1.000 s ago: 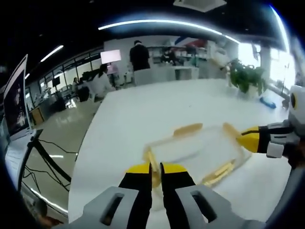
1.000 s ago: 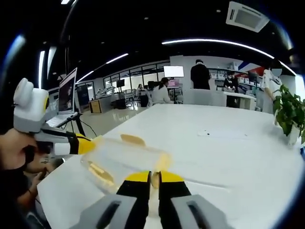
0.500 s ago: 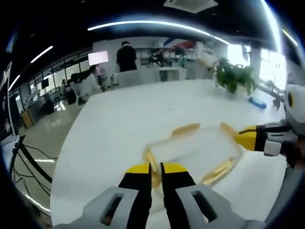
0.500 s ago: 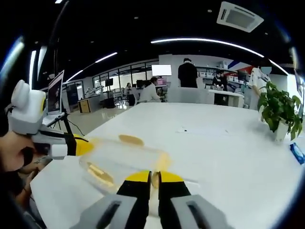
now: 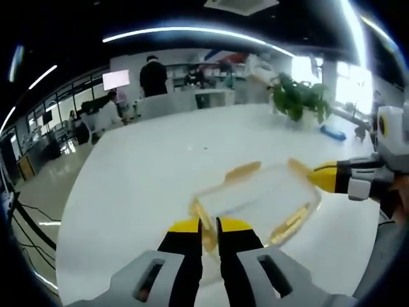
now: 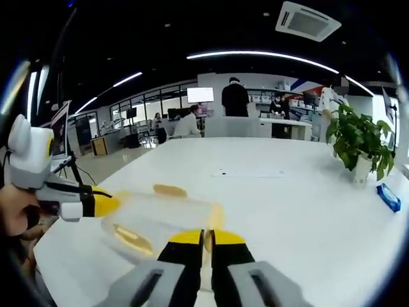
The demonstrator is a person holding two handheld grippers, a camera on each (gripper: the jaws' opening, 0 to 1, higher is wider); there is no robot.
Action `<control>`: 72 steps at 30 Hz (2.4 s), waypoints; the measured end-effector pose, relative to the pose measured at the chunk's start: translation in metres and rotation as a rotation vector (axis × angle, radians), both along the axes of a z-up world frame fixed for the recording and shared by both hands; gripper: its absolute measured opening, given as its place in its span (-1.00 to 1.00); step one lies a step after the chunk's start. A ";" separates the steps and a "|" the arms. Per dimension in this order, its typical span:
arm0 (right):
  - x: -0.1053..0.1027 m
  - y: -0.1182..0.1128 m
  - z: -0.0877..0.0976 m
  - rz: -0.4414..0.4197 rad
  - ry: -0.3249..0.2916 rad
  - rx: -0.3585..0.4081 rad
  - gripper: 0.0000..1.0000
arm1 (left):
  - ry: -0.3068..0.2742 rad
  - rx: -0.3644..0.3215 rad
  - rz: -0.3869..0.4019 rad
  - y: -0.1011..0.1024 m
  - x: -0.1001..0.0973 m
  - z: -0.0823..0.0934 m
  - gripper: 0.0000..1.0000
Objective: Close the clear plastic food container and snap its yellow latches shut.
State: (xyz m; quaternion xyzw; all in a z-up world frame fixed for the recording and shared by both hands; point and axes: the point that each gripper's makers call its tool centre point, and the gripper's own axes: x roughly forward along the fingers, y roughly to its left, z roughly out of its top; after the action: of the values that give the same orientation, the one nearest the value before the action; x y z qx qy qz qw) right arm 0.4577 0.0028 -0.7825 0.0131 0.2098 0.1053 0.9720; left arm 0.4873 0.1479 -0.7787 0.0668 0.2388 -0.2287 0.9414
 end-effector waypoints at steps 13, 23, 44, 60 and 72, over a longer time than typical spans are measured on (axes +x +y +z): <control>-0.002 -0.016 -0.003 -0.031 0.010 -0.005 -1.00 | 0.006 -0.004 -0.024 -0.015 -0.001 -0.002 -0.89; -0.006 -0.021 -0.008 -0.050 0.019 -0.007 -1.00 | 0.017 -0.003 -0.039 -0.021 -0.001 -0.007 -0.89; -0.006 -0.023 -0.020 -0.051 0.040 -0.034 -1.00 | 0.037 -0.005 -0.045 -0.022 -0.001 -0.018 -0.89; -0.007 -0.028 -0.023 -0.078 0.056 -0.023 -0.99 | 0.045 -0.015 -0.044 -0.021 -0.001 -0.021 -0.88; -0.011 -0.048 -0.026 -0.142 0.092 -0.013 -0.76 | 0.063 -0.026 0.099 0.015 0.002 -0.021 -0.21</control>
State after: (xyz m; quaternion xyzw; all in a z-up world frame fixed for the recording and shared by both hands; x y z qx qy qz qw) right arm 0.4464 -0.0451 -0.8089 0.0264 0.2532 0.0340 0.9664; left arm 0.4892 0.1627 -0.7993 0.0354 0.2683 -0.1870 0.9444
